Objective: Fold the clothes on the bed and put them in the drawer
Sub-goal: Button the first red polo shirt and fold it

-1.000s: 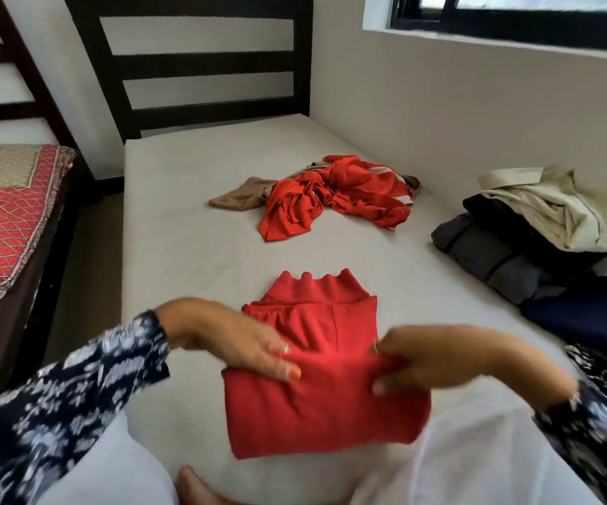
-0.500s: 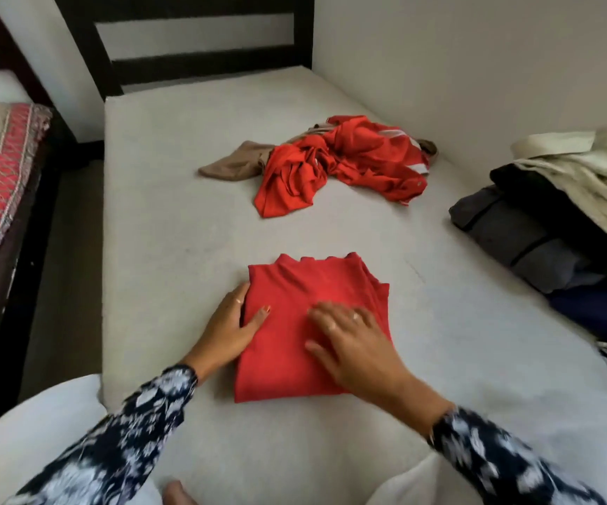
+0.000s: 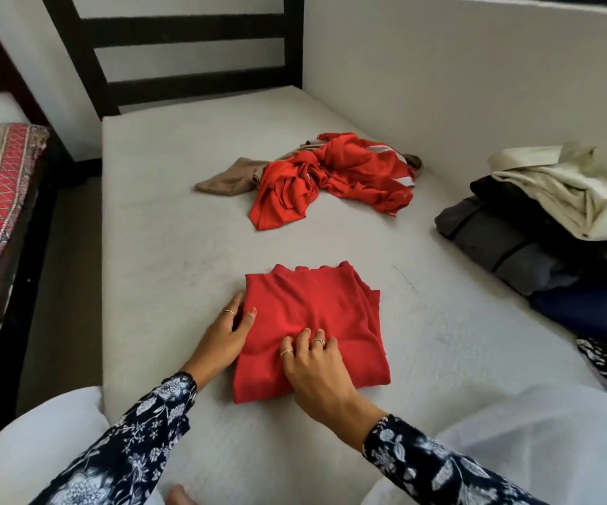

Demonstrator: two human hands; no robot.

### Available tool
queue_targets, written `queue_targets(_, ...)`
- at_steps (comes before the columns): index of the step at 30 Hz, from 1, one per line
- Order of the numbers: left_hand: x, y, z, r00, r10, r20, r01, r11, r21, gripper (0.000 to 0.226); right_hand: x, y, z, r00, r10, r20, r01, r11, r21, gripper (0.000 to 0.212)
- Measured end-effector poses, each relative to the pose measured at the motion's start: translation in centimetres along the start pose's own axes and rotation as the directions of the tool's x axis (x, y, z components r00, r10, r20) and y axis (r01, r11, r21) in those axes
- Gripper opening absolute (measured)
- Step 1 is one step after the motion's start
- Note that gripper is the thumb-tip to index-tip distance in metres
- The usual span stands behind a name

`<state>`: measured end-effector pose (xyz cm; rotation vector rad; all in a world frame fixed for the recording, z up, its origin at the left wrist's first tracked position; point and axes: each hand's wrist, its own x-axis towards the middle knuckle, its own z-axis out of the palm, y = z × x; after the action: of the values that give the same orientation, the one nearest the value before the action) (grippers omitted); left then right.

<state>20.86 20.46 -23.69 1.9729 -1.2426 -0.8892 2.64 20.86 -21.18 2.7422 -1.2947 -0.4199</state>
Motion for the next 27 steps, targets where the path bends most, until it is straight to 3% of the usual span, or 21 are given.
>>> queue_targets(2, -0.1, 0.6, -0.7, 1.0, -0.015, -0.014, 0.014, 0.998, -0.065, 0.059, 0.3, 1.1, -1.7, 0.996, -0.028, -0.09, 0.042, 0.987, 0.153, 0.064)
queue_targets(5, -0.6, 1.8, -2.2, 0.999, 0.003, -0.047, -0.007, 0.996, -0.093, 0.055, 0.7, 3.8, -4.3, 0.982, 0.131, -0.136, -0.047, 0.866, 0.499, 0.044)
queue_targets(9, -0.5, 2.8, -3.5, 0.997, 0.033, -0.067, -0.04, 0.993, -0.107, 0.05, -1.4, 7.1, -7.2, 0.962, 0.272, -0.038, -0.124, 0.554, 0.823, 0.043)
queue_targets(12, -0.5, 3.4, -3.1, 0.998, 0.052, -0.036, -0.056, 0.992, -0.112, 0.05, -4.4, 8.9, -8.2, 0.94, 0.326, 0.098, -0.17, 0.202, 0.965, 0.039)
queue_targets(15, -0.6, 4.2, -1.8, 0.998, 0.063, 0.019, -0.061, 0.993, -0.105, 0.053, -8.1, 10.1, -8.1, 0.904, 0.329, 0.271, -0.209, -0.212, 0.955, 0.018)
queue_targets(17, -0.5, 4.9, -0.6, 0.995, 0.064, 0.074, -0.057, 0.994, -0.095, 0.053, -10.6, 10.7, -7.8, 0.876, 0.315, 0.364, -0.238, -0.373, 0.897, 0.019)
queue_targets(22, 0.3, 7.7, 1.9, 0.98, 0.069, 0.186, -0.058, 0.996, -0.064, 0.062, -15.0, 12.0, -7.6, 0.806, 0.281, 0.521, -0.248, -0.638, 0.729, 0.017)
queue_targets(27, 0.8, 11.9, 5.0, 0.958, 0.141, 0.249, -0.125, 0.989, -0.081, 0.055, -18.6, 13.5, -8.3, 0.792, 0.281, 0.542, -0.08, -0.832, 0.548, 0.02)
